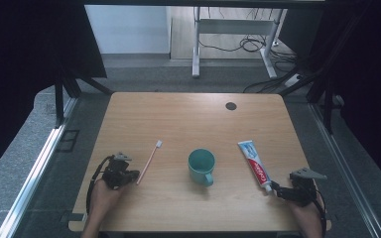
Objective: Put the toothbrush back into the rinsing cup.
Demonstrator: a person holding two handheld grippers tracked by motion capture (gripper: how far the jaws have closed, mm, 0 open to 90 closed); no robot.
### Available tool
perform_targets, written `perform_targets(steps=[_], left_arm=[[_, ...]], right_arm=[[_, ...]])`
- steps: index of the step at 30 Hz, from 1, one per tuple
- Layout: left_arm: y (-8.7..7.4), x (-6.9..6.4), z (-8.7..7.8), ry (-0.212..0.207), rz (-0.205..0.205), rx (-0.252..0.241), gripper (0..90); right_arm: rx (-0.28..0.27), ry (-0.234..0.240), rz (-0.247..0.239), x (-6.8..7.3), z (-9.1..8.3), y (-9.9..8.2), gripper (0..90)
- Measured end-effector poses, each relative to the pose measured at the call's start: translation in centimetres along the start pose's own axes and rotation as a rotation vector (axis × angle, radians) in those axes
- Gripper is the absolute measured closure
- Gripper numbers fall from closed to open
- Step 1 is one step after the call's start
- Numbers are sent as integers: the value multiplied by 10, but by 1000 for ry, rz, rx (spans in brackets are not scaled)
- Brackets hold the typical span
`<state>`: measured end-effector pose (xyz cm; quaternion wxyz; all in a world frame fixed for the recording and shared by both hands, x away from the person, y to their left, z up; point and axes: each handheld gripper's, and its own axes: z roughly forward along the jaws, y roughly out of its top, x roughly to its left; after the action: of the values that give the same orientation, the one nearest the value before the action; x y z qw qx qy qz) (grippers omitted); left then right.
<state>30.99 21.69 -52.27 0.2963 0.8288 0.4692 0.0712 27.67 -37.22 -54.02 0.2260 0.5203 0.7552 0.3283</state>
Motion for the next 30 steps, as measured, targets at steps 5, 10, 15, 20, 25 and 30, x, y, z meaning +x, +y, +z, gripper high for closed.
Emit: perform_targets(steps=[5, 10, 15, 20, 25, 30], left_arm=[[5, -2, -6, 16, -11, -28, 720], [13, -7, -7, 11, -16, 11, 417], [17, -10, -4, 34, -16, 85, 243], [20, -10, -1, 42, -19, 116, 216], [26, -13, 4, 50, -15, 151, 219], [37, -15, 12, 61, 9, 211, 235]], right_arm=[[0, 0, 0, 0, 0, 0, 171], [0, 0, -1, 0, 0, 0, 171], [0, 0, -1, 0, 0, 0, 171], [0, 0, 0, 0, 0, 0, 171], [0, 0, 0, 0, 0, 0, 171], [0, 0, 0, 0, 0, 0, 171]])
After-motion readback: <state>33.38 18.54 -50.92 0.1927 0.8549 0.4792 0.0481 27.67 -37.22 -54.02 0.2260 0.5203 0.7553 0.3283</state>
